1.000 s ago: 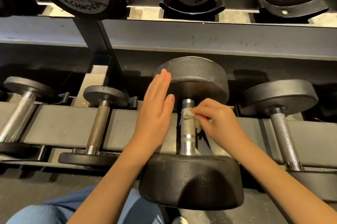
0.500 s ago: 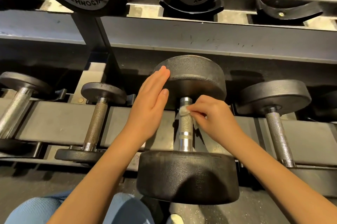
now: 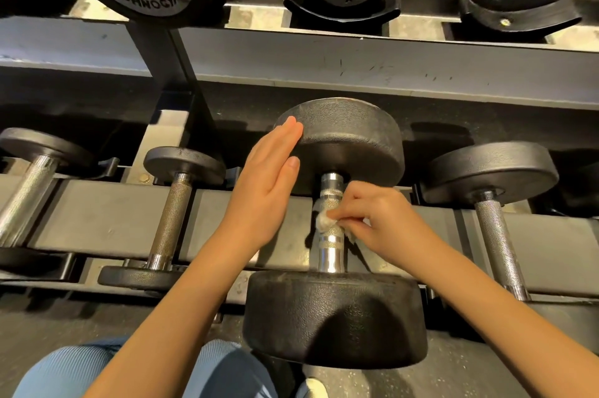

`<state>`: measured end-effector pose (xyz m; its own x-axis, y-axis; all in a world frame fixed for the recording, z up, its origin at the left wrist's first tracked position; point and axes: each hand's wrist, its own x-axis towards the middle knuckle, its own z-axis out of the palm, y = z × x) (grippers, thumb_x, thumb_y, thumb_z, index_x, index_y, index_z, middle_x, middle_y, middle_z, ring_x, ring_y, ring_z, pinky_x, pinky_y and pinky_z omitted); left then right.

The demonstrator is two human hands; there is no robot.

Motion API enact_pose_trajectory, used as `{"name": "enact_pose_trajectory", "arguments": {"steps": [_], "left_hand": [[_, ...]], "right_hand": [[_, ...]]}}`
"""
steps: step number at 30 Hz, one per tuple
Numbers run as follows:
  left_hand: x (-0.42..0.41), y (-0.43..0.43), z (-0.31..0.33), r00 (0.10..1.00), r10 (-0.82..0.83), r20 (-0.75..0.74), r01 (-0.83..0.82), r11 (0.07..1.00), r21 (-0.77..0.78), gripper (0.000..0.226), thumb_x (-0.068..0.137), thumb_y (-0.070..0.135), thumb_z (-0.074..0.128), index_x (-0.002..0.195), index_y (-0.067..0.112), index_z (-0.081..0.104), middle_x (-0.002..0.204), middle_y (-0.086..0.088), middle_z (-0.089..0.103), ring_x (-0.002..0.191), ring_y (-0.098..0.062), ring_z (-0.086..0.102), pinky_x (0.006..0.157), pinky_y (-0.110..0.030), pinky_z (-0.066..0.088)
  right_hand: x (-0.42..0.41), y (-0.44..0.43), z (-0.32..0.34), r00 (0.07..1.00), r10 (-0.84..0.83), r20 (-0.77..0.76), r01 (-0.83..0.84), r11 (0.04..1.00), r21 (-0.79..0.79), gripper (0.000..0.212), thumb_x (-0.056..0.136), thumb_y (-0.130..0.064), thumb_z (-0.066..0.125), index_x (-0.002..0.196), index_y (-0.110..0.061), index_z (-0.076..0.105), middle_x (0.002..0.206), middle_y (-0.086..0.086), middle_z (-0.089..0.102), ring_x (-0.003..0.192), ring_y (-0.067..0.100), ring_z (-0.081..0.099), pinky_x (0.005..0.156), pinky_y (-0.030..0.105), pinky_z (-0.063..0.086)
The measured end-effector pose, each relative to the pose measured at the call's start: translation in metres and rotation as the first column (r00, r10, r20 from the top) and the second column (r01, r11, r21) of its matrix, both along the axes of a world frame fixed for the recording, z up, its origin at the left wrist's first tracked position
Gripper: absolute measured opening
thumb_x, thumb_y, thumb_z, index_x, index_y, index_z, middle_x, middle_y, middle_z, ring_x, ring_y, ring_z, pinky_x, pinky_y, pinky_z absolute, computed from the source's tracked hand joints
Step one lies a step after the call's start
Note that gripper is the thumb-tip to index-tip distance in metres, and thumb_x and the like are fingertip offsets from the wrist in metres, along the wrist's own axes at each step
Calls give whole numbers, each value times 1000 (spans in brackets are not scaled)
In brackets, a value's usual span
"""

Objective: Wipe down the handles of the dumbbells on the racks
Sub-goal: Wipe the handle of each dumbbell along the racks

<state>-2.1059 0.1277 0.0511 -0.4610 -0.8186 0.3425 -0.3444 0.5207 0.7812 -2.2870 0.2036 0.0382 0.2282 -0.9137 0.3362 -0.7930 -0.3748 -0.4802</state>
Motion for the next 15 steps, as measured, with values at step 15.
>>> {"name": "enact_pose_trajectory", "arguments": {"steps": [15], "left_hand": [[2, 0, 1, 1000, 1, -15, 0, 1000, 2, 44, 97, 28, 34, 140, 33, 29, 144, 25, 25, 139, 3, 22, 114, -11, 16]], "right_hand": [[-4, 3, 3, 994, 73, 87, -87, 983, 164, 16, 78, -17, 69, 91, -14, 77, 83, -22, 55, 74, -5, 56, 72, 7, 44]]}}
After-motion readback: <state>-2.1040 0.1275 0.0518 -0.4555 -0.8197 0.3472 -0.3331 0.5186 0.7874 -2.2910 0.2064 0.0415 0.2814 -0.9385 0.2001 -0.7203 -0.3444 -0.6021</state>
